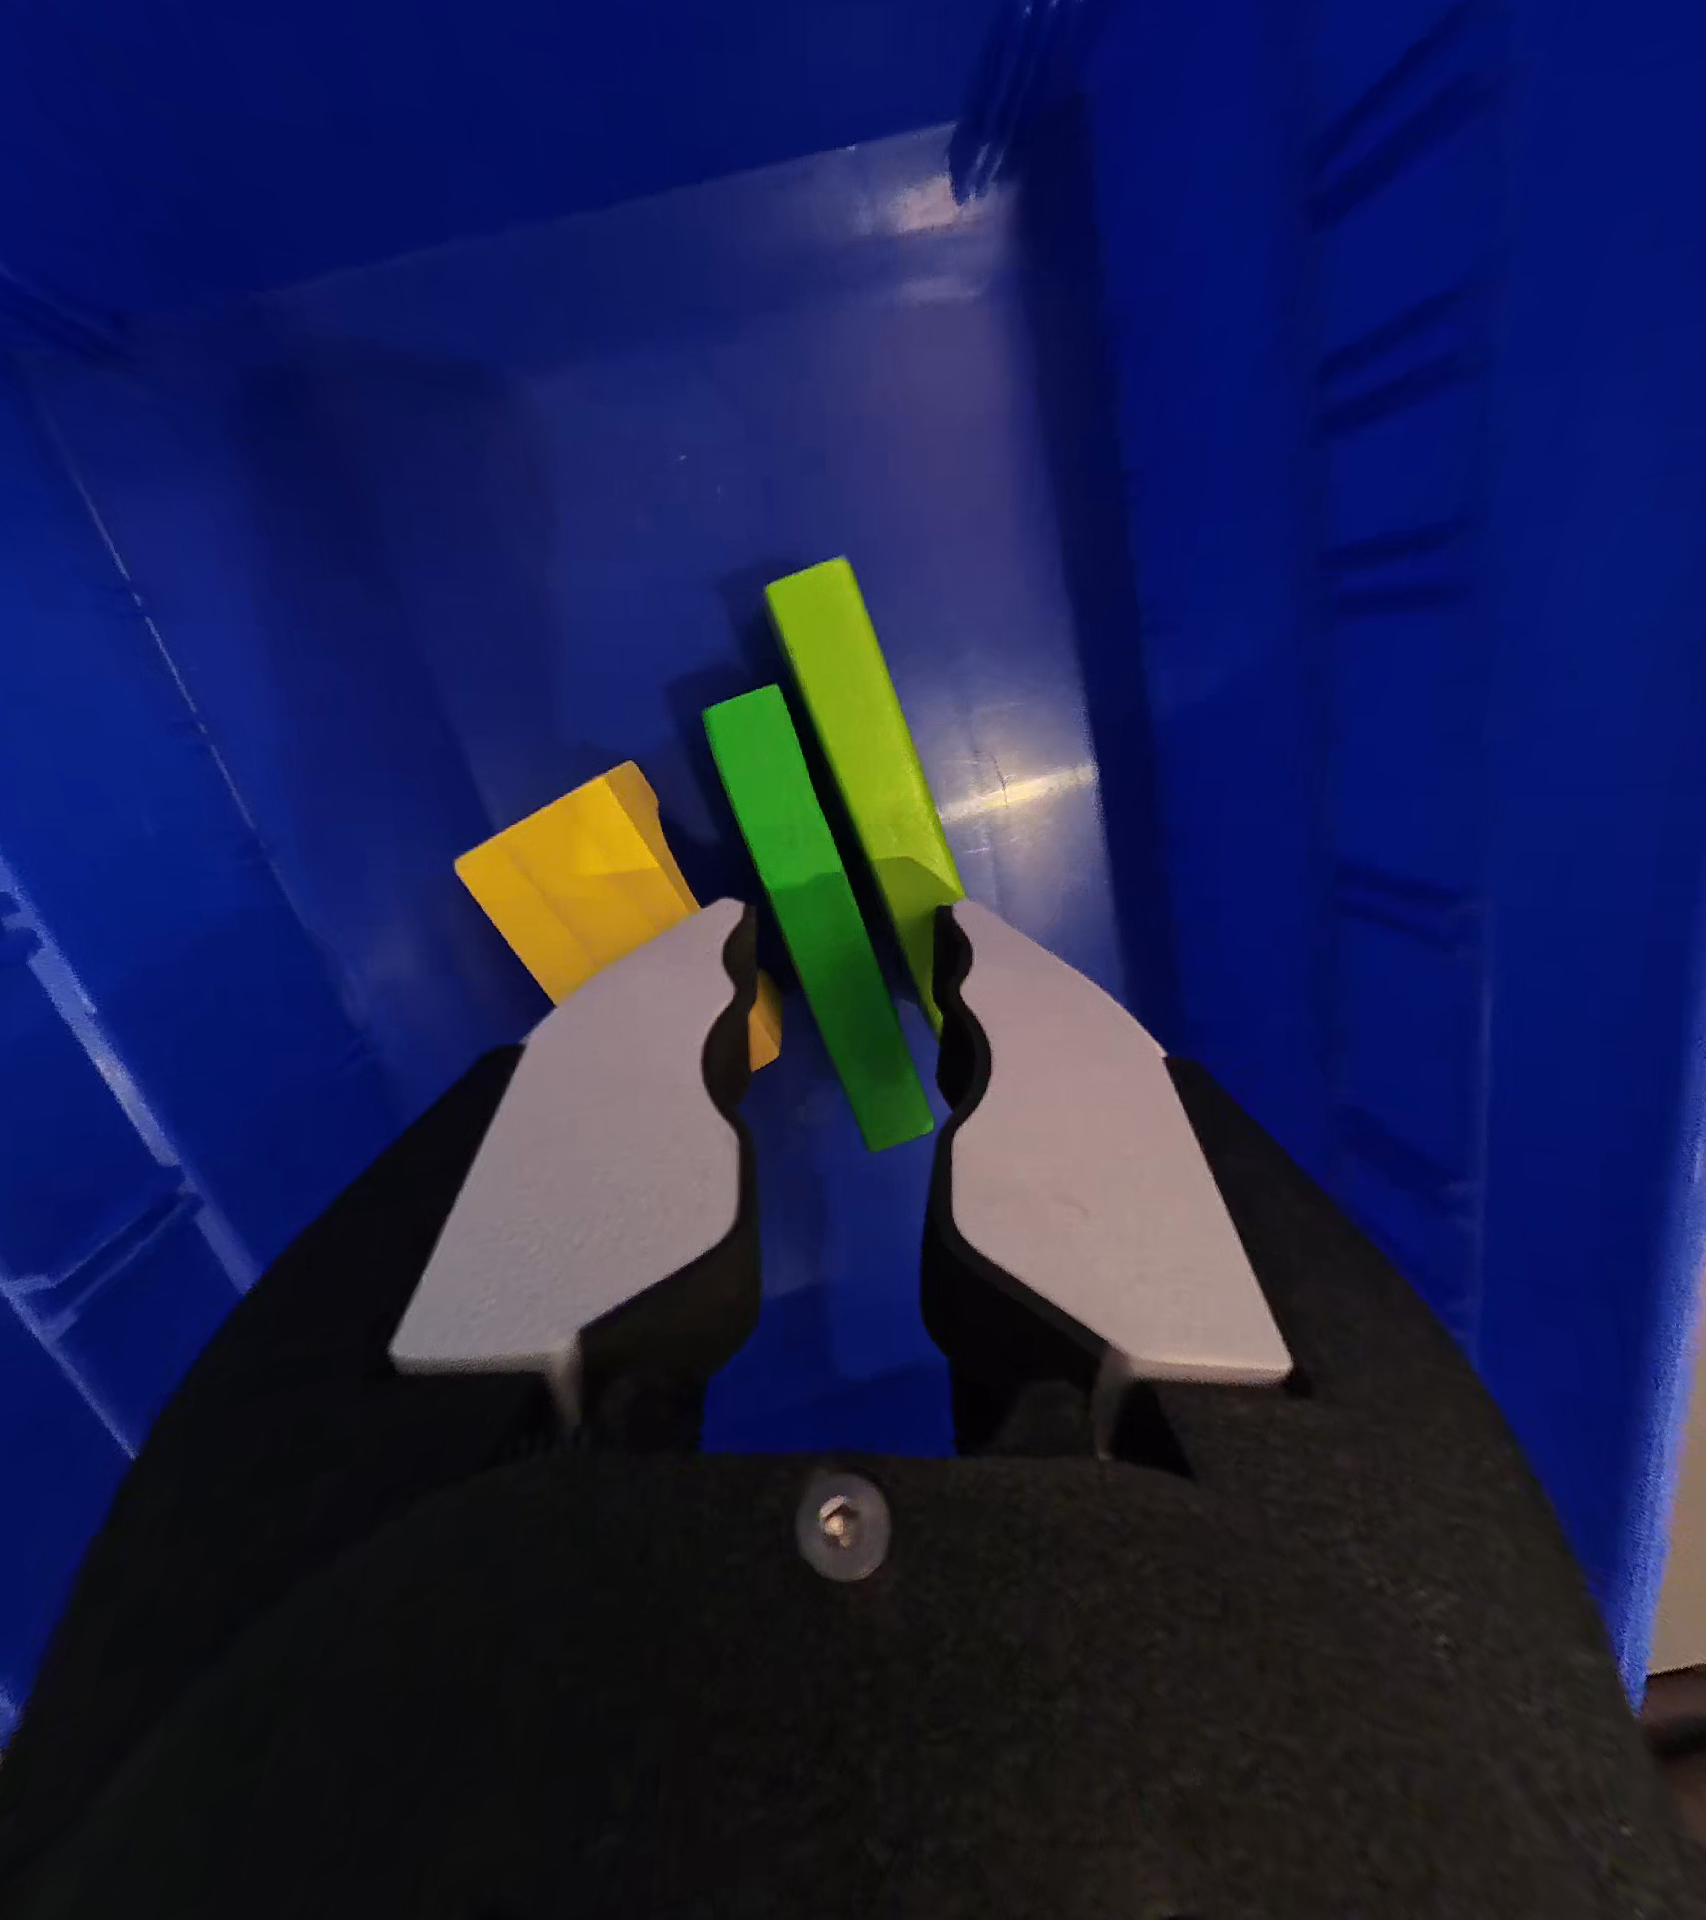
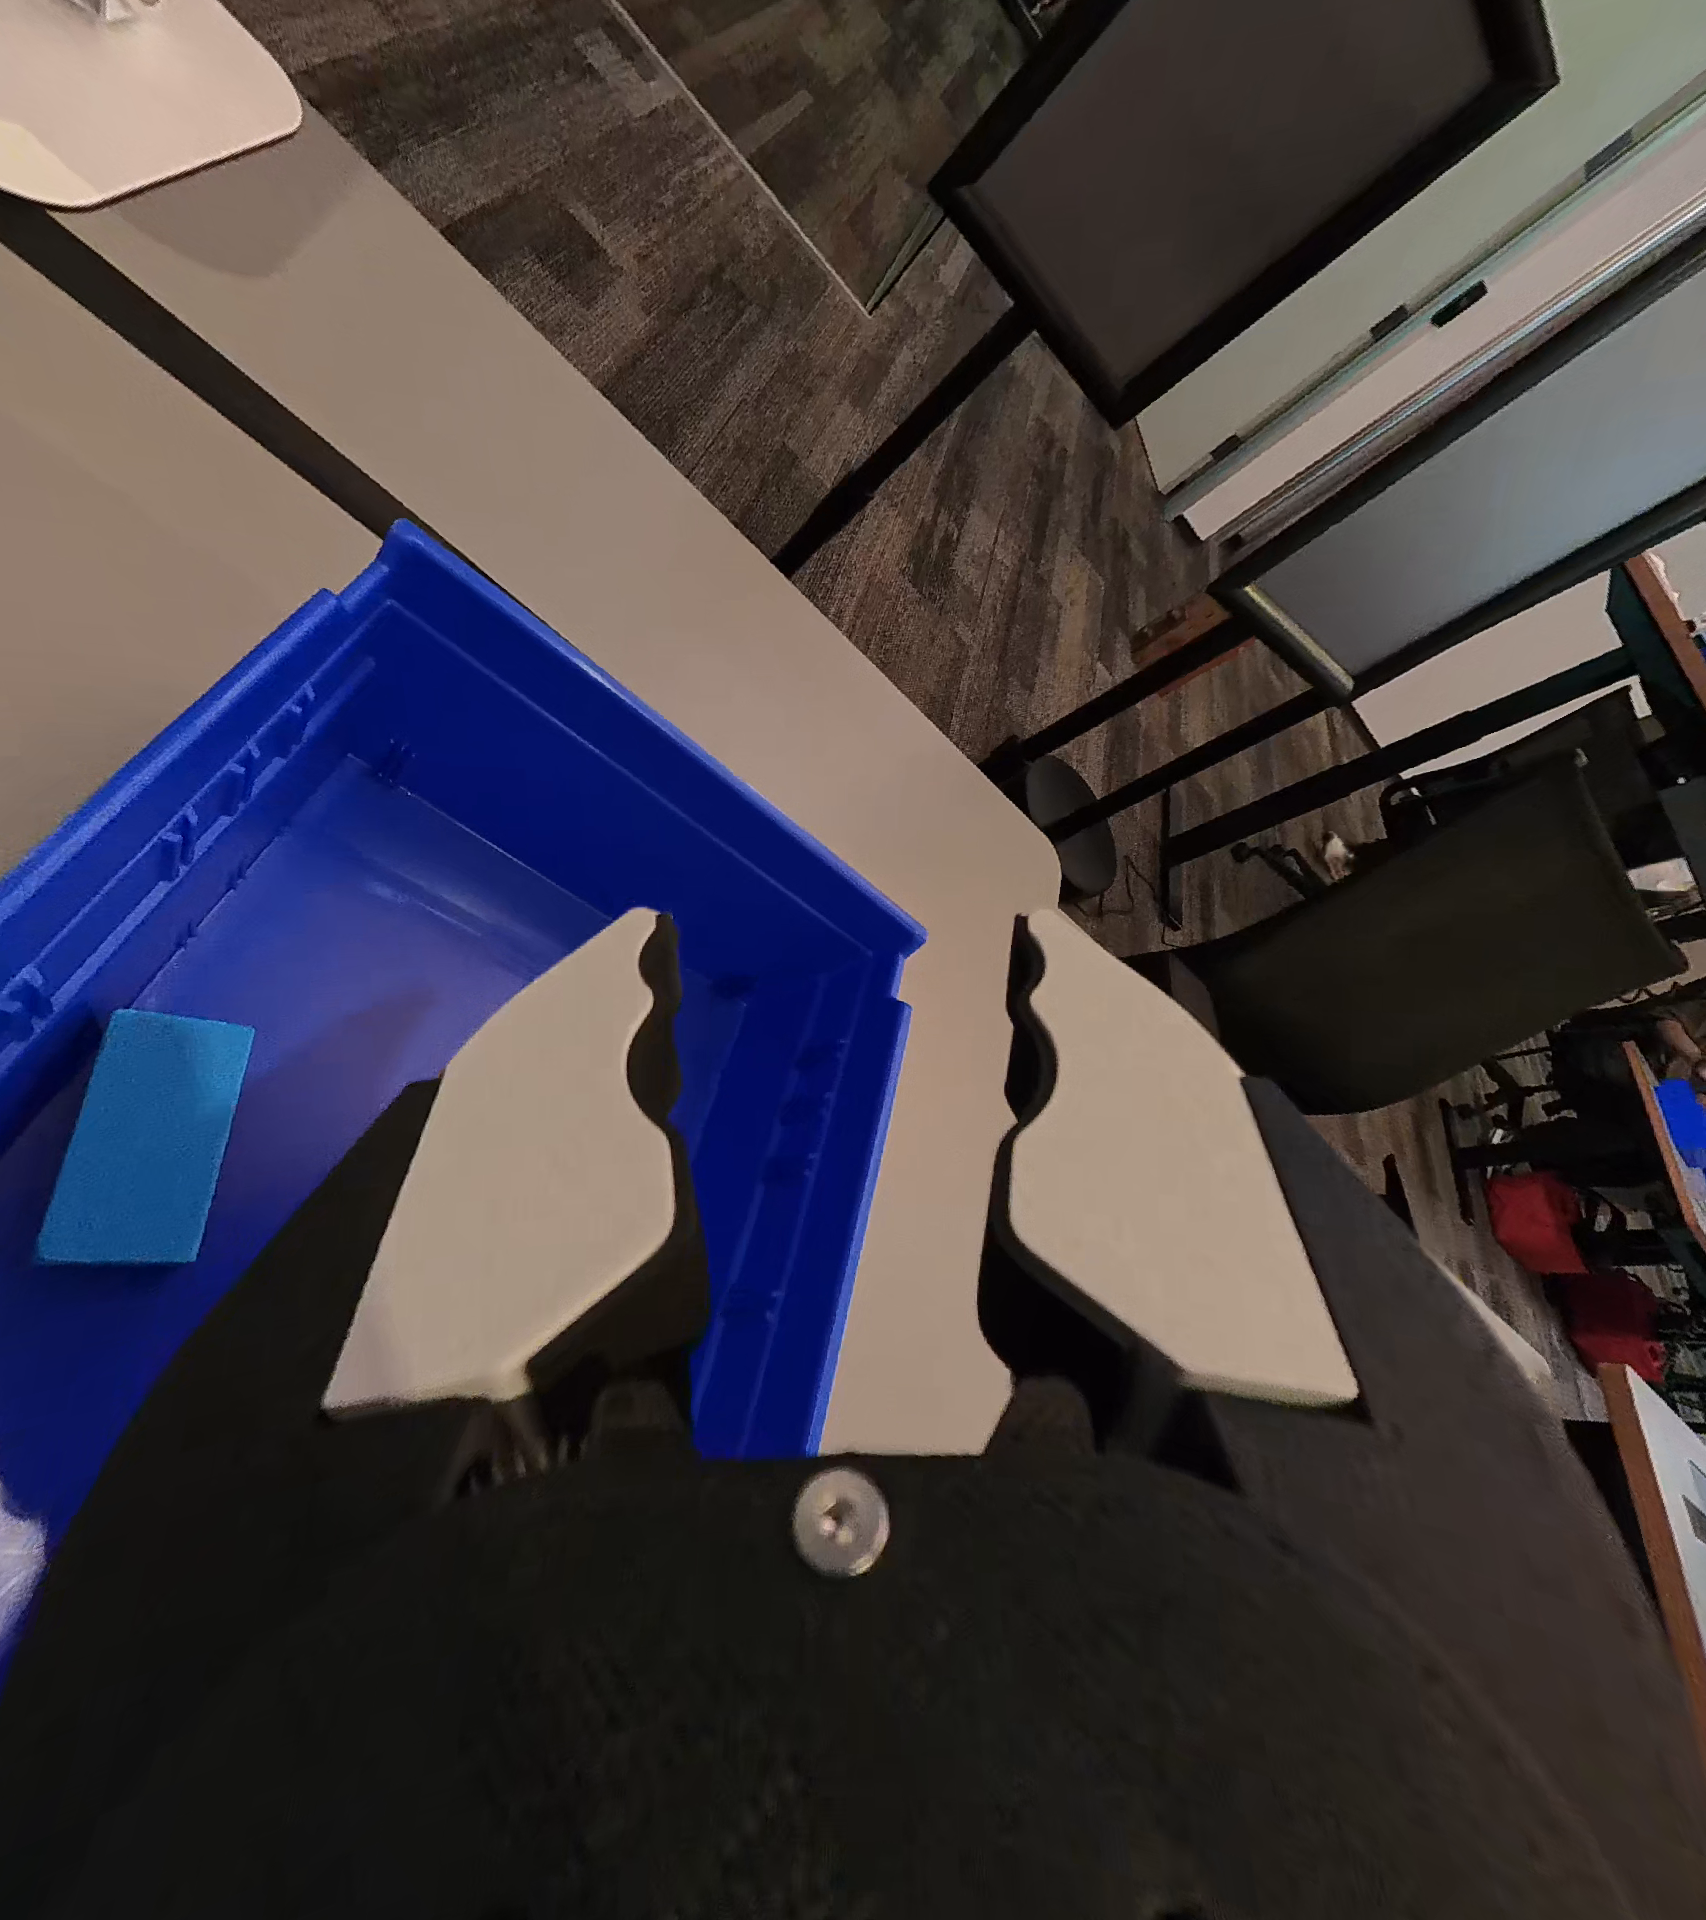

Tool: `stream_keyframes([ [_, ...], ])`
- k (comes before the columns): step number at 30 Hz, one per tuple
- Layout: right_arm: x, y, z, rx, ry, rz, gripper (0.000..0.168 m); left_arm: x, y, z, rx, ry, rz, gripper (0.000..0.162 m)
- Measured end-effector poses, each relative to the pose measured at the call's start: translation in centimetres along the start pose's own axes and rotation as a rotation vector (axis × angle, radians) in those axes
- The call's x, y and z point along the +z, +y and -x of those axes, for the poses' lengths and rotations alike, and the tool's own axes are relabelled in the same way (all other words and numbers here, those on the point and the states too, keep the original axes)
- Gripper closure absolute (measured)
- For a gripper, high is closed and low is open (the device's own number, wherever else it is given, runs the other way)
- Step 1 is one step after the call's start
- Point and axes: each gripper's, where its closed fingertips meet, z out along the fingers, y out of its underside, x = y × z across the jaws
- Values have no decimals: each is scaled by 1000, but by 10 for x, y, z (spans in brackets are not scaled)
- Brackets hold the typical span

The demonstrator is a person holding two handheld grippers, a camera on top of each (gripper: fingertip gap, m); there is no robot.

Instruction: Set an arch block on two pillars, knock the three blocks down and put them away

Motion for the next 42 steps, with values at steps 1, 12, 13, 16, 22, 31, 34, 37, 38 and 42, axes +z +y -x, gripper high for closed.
stream_keyframes([
  [1, 0, 0, 1, -4, 1, 4, 105, 1, 0, 0, -2, 6, 3, 129],
  [12, 6, 4, 11, -42, -29, 45, 105, -1, 2, 3, -33, 69, -5, 139],
  [13, 6, 4, 12, -46, -32, 47, 105, -1, 2, 4, -32, 69, -5, 140],
  [16, 7, 5, 15, -53, -42, 54, 106, -1, 3, 4, -22, 55, 0, 142],
  [22, 9, 7, 18, -67, -51, 70, 106, 3, 3, 2, -5, 35, 17, 143],
  [31, 12, 8, 24, -93, -65, 90, 106, 12, 9, 3, 32, -53, 83, 143],
  [34, 12, 9, 24, -99, -63, 97, 106, 13, 10, 3, 62, -79, 99, 145],
  [37, 10, 5, 18, -91, -30, 91, 105, 0, 15, 9, 104, -127, 110, 146],
  [38, 7, 1, 14, -80, -7, 79, 106, -12, 13, 10, 106, -138, 83, 146],
  [42, -18, -43, 6, -3, 78, -86, 107, -82, -7, -23, 160, -11, -202, 146],
])
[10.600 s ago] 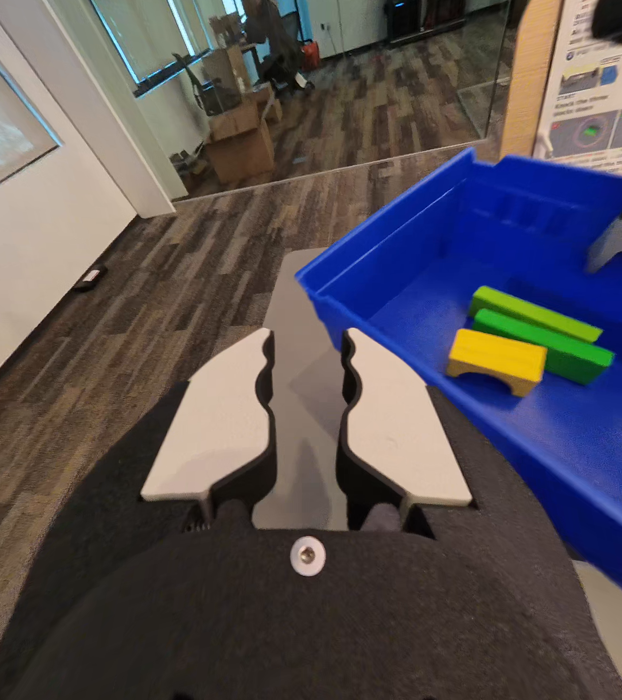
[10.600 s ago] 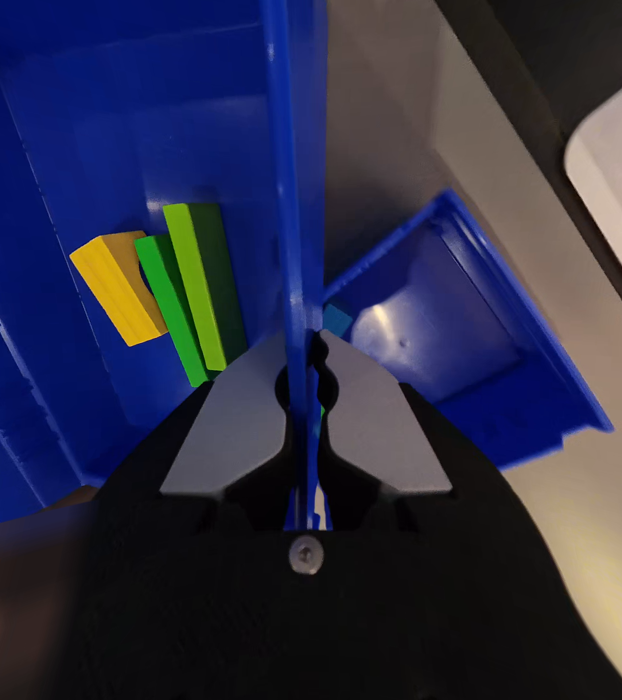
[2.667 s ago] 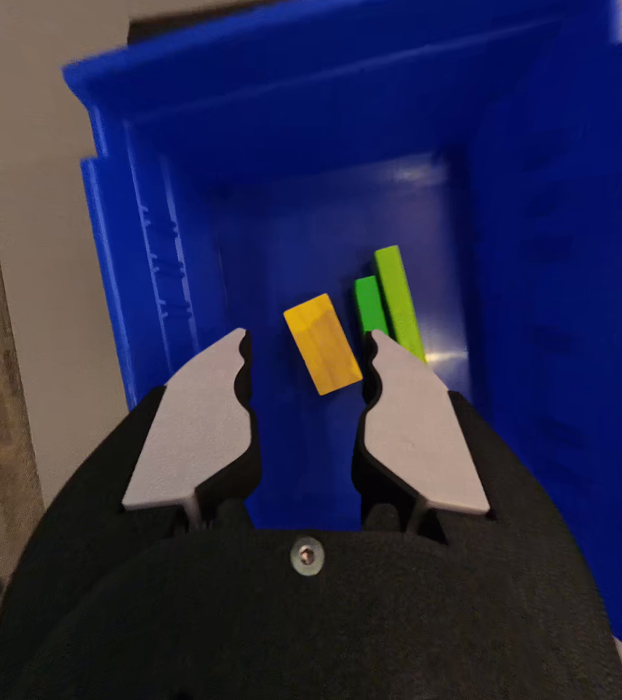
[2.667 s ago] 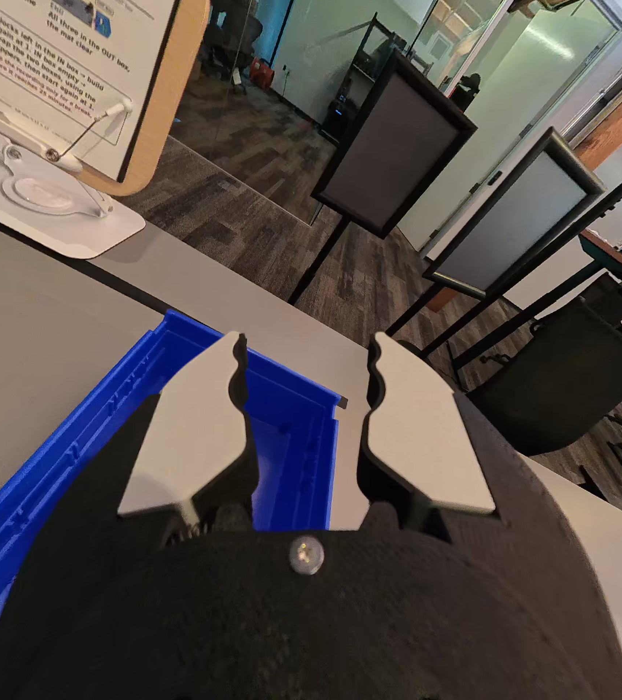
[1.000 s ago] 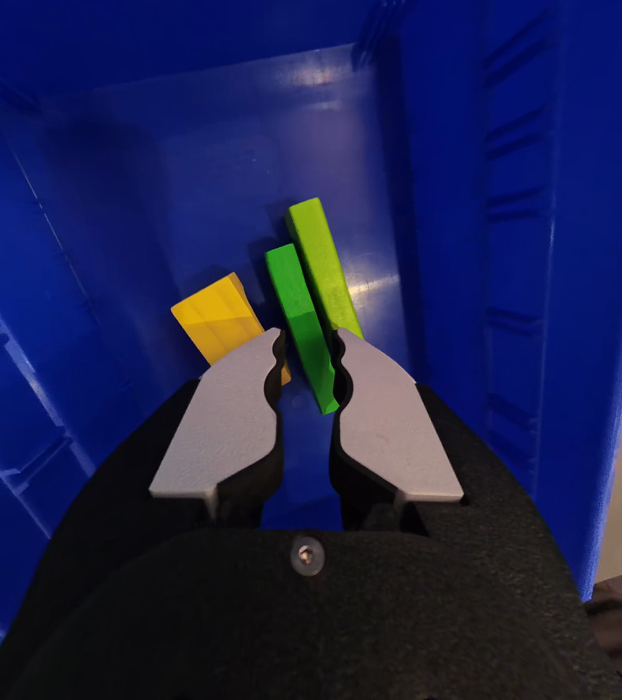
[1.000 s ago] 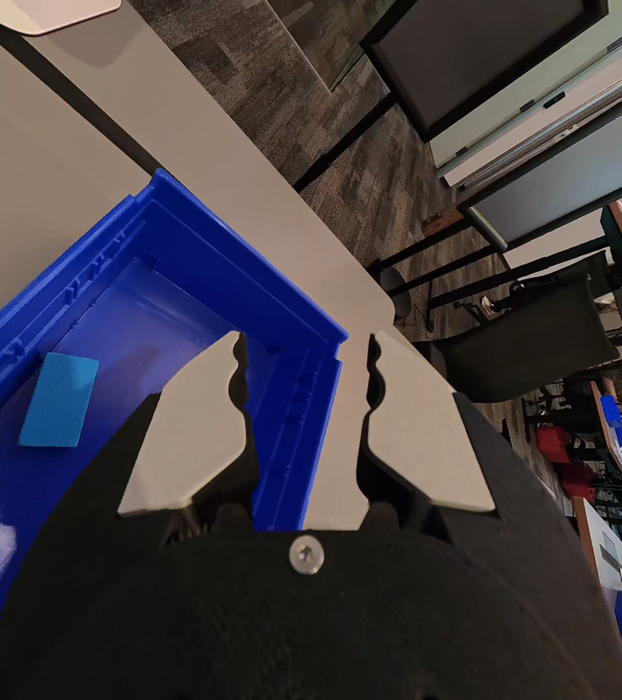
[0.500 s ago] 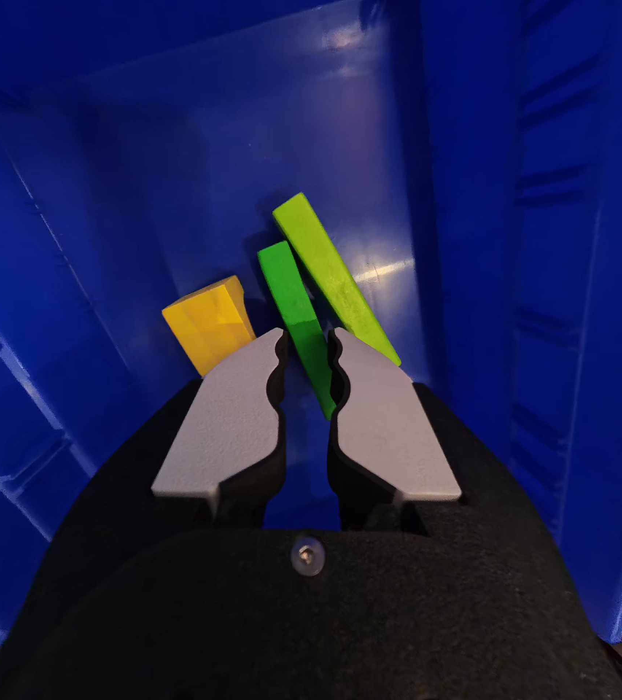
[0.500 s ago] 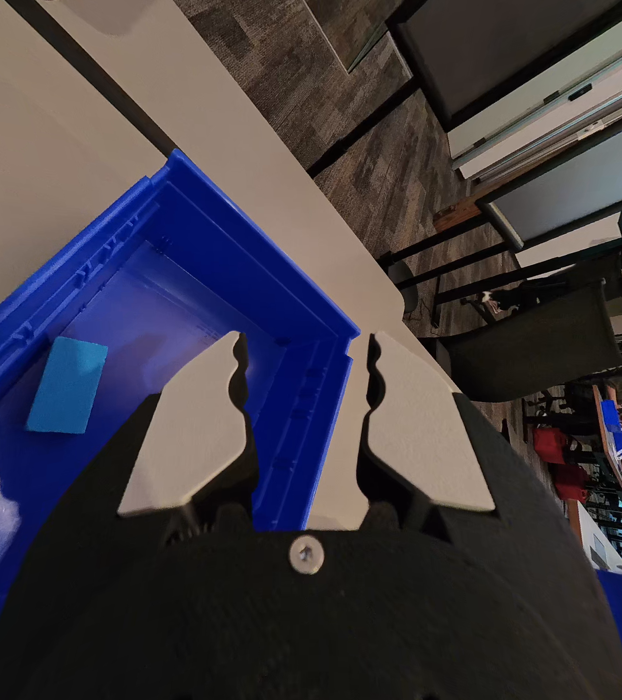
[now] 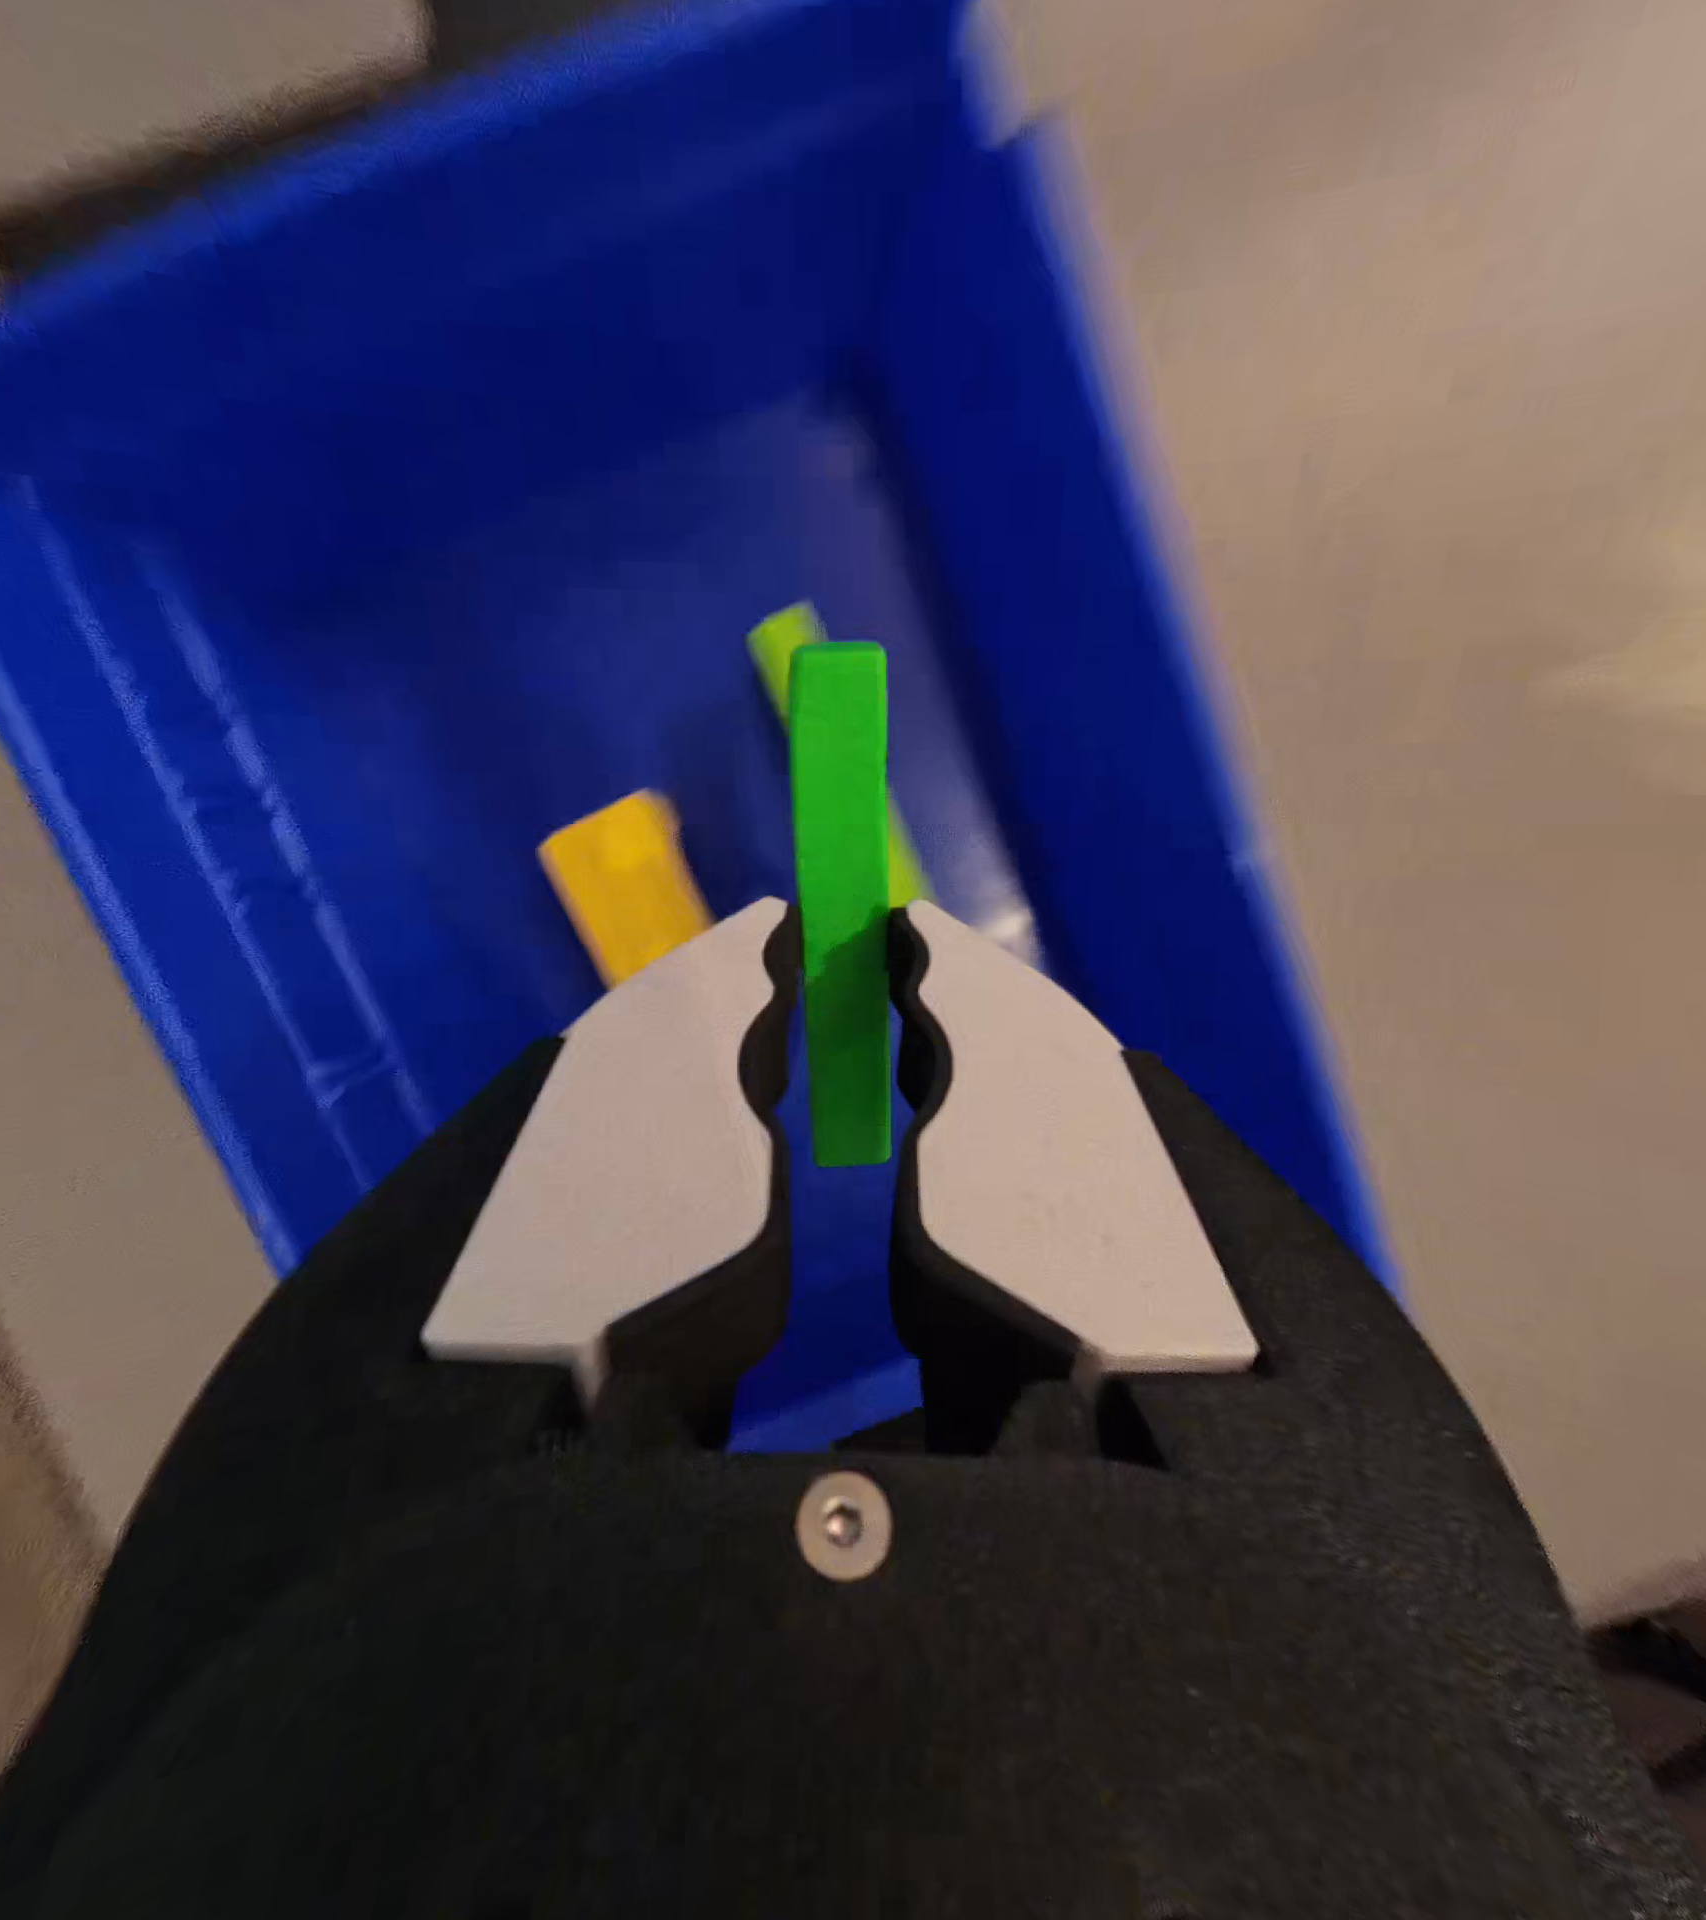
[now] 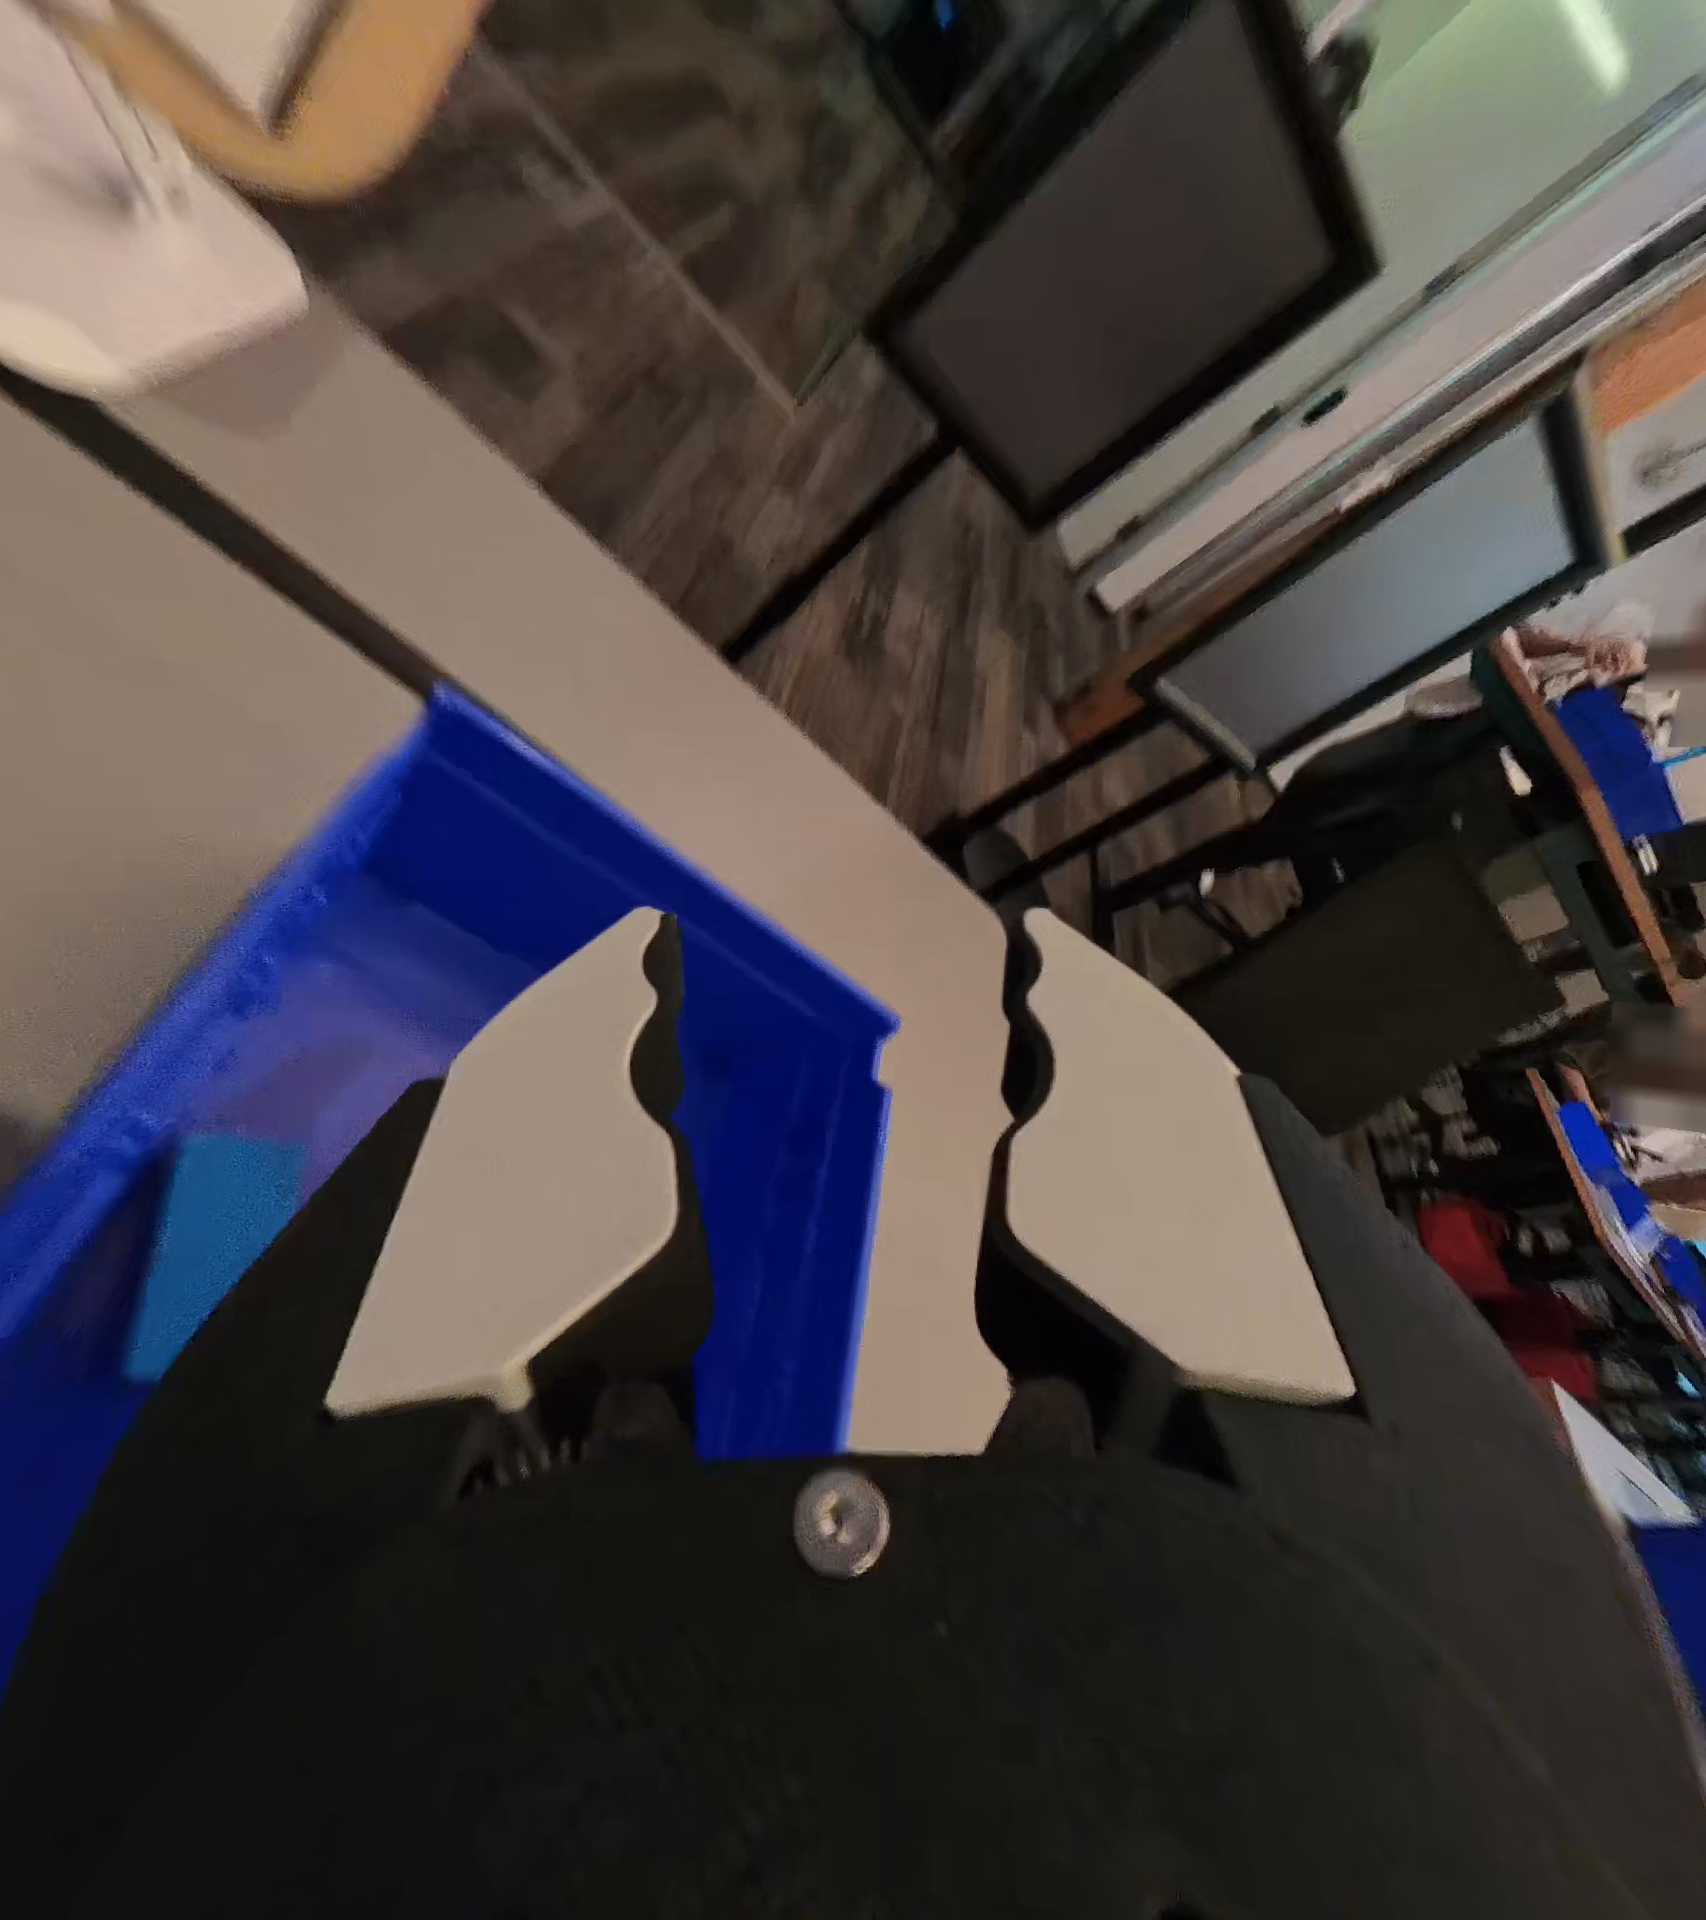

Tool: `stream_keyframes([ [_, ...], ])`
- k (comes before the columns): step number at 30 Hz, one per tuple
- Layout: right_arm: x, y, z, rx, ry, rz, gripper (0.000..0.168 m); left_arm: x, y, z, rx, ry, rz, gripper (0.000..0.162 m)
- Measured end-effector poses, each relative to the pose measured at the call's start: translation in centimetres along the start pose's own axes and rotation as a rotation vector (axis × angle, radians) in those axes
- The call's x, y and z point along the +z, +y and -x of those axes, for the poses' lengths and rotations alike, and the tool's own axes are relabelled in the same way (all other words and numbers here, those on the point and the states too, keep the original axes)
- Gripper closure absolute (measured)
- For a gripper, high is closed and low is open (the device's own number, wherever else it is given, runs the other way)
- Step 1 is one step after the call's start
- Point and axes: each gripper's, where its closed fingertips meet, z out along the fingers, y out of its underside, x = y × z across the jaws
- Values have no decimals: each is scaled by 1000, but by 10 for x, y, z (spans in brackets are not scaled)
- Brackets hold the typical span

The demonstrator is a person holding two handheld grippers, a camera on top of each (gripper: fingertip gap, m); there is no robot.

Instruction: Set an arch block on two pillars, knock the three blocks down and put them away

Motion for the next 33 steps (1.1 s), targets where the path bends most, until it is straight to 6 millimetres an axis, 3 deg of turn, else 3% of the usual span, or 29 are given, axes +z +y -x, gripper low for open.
stream_keyframes([
  [2, -18, -43, 22, 49, -78, -171, 107, -36, -26, -45, 73, 205, -206, 146],
  [4, -46, -95, 75, 122, -348, -401, 108, -72, -45, -103, 210, 439, -388, 146],
  [7, -104, -154, 151, 288, -825, -663, 109, -104, -48, -182, 438, 699, -524, 146],
  [10, -140, -181, 191, 393, -1086, -799, 110, -115, -42, -238, 551, 850, -571, 146],
  [13, -160, -188, 211, 449, -1261, -839, 115, -121, -38, -268, 567, 945, -591, 146],
  [16, -170, -186, 229, 447, -1401, -808, 119, -127, -27, -284, 568, 1063, -539, 146],
  [20, -183, -184, 244, 468, -1566, -782, 129, -124, -26, -292, 577, 1069, -536, 146],
  [24, -182, -178, 258, 413, -1602, -742, 151, -118, -26, -294, 584, 1055, -533, 146],
  [27, -175, -177, 259, 406, -1573, -730, 151, -113, -28, -290, 565, 1037, -513, 142],
  [29, -158, -174, 254, 419, -1488, -709, 151, -113, -38, -276, 516, 988, -535, 118],
  [30, -140, -172, 250, 449, -1407, -672, 151, -114, -44, -266, 493, 952, -563, 117],
  [33, -57, -142, 229, 607, -997, -447, 152, -117, -59, -233, 419, 849, -635, 118],
])
